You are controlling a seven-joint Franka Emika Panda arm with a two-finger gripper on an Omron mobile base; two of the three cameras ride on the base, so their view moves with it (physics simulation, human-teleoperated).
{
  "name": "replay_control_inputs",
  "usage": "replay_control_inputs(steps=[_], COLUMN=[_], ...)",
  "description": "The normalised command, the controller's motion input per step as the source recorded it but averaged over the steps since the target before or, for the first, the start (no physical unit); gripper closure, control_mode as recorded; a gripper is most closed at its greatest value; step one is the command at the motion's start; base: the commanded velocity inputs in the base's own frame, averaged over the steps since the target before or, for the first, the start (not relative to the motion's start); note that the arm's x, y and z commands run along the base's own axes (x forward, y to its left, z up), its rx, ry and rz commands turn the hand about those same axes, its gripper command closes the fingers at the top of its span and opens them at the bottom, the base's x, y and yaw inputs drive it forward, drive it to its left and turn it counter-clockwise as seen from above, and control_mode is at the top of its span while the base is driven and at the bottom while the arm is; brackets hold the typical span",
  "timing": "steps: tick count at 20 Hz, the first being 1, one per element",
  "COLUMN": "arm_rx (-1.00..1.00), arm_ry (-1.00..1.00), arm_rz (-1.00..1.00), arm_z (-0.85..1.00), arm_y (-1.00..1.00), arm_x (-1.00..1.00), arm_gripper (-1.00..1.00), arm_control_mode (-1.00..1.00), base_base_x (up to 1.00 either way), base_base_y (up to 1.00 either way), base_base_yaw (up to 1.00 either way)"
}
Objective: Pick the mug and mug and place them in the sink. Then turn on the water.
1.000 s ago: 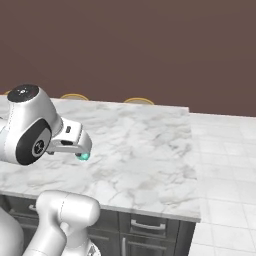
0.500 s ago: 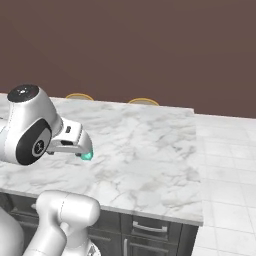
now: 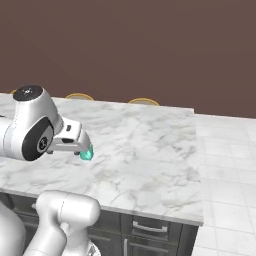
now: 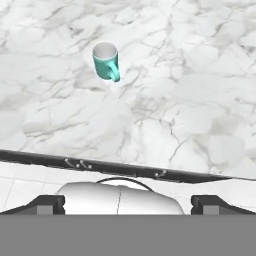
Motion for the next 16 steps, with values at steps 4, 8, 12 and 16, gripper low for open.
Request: replay_control_inputs(steps=[4, 8, 12, 16], arm_rx=[0.0, 0.0, 0.0, 0.0], arm_ry=[0.0, 0.01, 0.0, 0.02], arm_rz=[0.08, 0.08, 0.08, 0.05], arm_z=[-0.35, -0.36, -0.34, -0.25], arm_y=[0.08, 0.13, 0.1, 0.2], arm_x=[0.29, 0.26, 0.18, 0.15], arm_gripper=[-1.0, -1.0, -1.0, -1.0], arm_control_mode=[-1.0, -1.0, -1.0, -1.0], base_base_x=[0.0, 0.0, 0.0, 0.0], base_base_y=[0.0, 0.0, 0.0, 0.0], base_base_yaw=[0.0, 0.0, 0.0, 0.0])
